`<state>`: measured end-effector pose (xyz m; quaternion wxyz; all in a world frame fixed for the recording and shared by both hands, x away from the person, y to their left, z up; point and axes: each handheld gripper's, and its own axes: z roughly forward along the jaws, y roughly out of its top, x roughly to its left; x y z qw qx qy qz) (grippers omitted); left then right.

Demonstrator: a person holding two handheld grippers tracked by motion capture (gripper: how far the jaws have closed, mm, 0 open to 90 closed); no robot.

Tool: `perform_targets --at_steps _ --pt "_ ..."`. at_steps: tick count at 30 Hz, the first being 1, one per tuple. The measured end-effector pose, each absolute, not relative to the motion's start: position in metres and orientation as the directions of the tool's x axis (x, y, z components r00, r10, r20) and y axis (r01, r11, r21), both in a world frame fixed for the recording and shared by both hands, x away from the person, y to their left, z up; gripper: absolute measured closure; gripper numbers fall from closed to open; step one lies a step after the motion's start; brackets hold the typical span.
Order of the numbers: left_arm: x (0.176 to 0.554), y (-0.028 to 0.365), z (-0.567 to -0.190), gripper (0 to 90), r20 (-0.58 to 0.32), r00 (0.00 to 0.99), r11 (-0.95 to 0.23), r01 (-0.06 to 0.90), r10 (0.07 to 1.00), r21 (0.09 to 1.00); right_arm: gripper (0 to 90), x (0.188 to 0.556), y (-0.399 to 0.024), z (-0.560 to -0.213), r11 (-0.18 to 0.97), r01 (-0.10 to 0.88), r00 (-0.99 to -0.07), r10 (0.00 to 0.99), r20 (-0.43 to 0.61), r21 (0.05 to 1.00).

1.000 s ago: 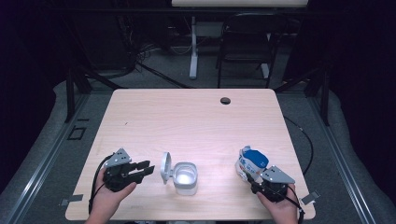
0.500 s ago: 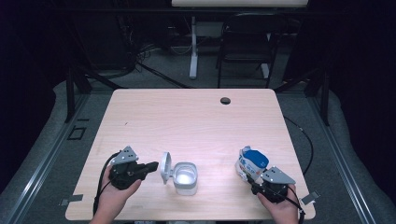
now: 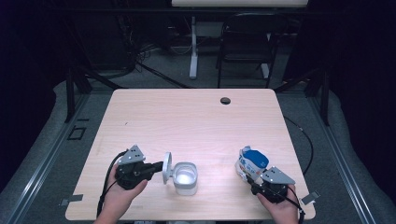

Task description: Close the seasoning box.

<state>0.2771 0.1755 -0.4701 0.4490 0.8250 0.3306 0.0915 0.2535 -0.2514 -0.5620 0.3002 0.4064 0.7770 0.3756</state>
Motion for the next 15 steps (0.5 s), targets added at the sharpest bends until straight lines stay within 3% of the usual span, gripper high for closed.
perform_targets --at_steps 9,15 --pt "0.269 0.144 -0.473 90.0 -0.126 0.824 -0.449 0.422 0.553 0.788 41.2 0.254 -0.252 -0.564 0.378 0.409 -0.487 0.860 -0.152 0.830" --pt "0.269 0.142 -0.473 90.0 -0.116 0.822 -0.455 0.419 0.557 0.786 41.2 0.254 -0.252 -0.564 0.377 0.411 -0.487 0.860 -0.149 0.830"
